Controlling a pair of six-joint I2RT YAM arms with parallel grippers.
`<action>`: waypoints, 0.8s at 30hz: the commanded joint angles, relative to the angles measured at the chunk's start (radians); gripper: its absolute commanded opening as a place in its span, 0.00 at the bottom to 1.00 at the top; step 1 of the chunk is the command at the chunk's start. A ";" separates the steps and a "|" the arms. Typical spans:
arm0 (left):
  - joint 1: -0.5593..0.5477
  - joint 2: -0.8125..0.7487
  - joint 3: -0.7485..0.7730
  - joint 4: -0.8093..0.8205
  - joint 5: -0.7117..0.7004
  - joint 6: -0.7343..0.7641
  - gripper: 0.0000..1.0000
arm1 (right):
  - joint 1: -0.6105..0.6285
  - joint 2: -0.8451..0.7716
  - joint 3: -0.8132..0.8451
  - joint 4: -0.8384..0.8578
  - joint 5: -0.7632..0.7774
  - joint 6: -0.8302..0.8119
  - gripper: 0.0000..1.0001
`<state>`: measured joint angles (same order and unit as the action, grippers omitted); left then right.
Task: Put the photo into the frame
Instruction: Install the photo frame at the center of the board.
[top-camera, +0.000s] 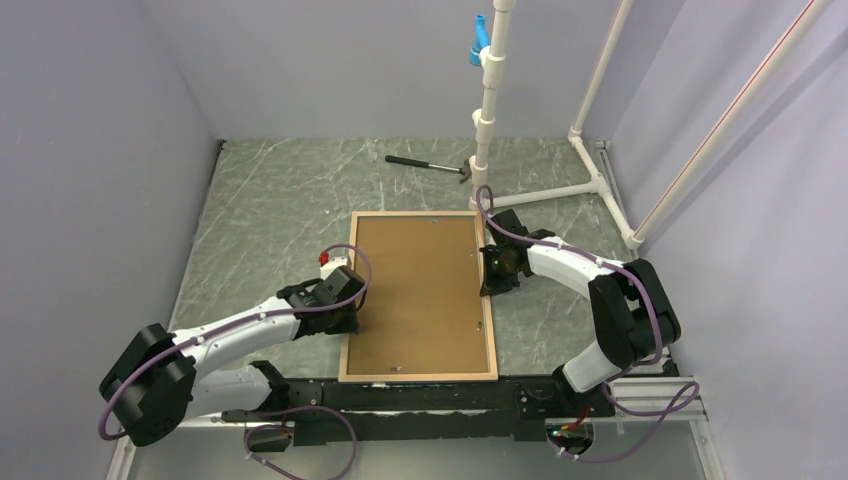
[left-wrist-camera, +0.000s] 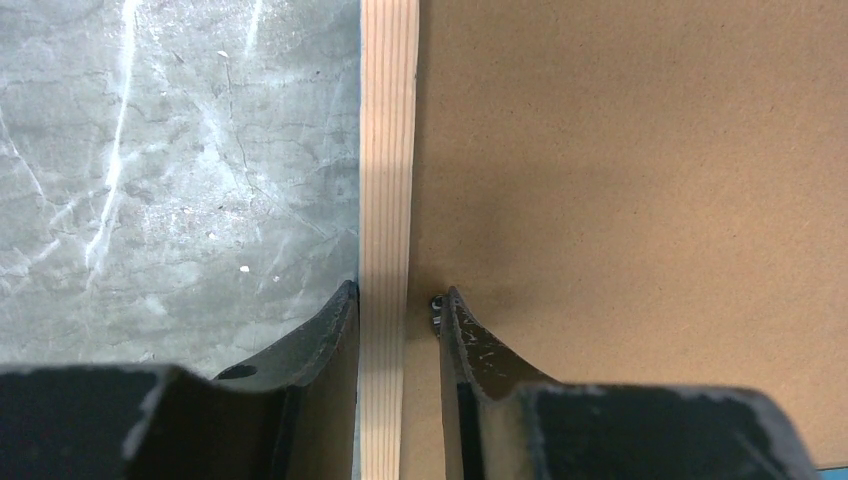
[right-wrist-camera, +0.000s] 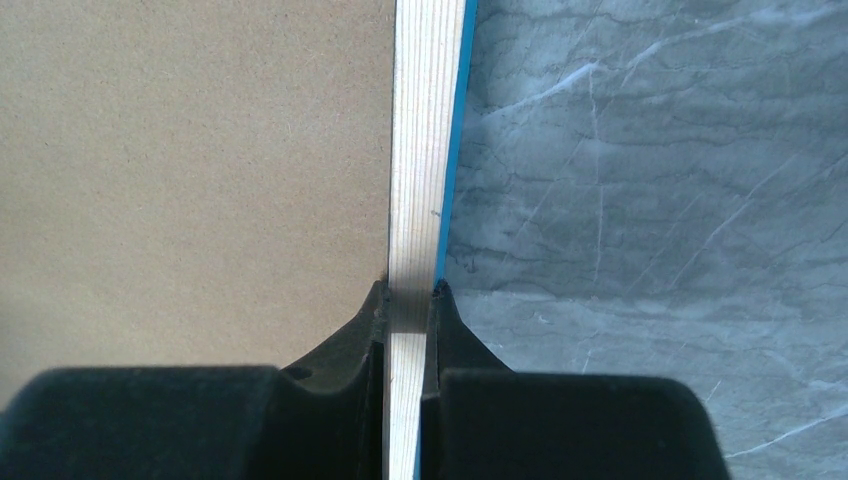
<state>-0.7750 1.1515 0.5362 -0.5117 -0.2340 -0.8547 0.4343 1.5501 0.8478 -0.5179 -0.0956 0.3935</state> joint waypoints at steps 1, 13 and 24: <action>-0.023 0.013 -0.050 -0.066 0.029 0.004 0.11 | 0.000 0.002 0.007 0.016 0.010 -0.025 0.02; -0.023 -0.026 -0.015 -0.080 0.043 0.035 0.28 | 0.000 -0.014 0.002 0.016 0.003 -0.022 0.02; -0.035 0.024 -0.017 -0.065 0.059 0.028 0.55 | -0.001 -0.009 -0.004 0.021 -0.002 -0.024 0.02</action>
<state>-0.7914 1.1423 0.5297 -0.5262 -0.1879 -0.8333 0.4213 1.5501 0.8474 -0.5201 -0.1081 0.3882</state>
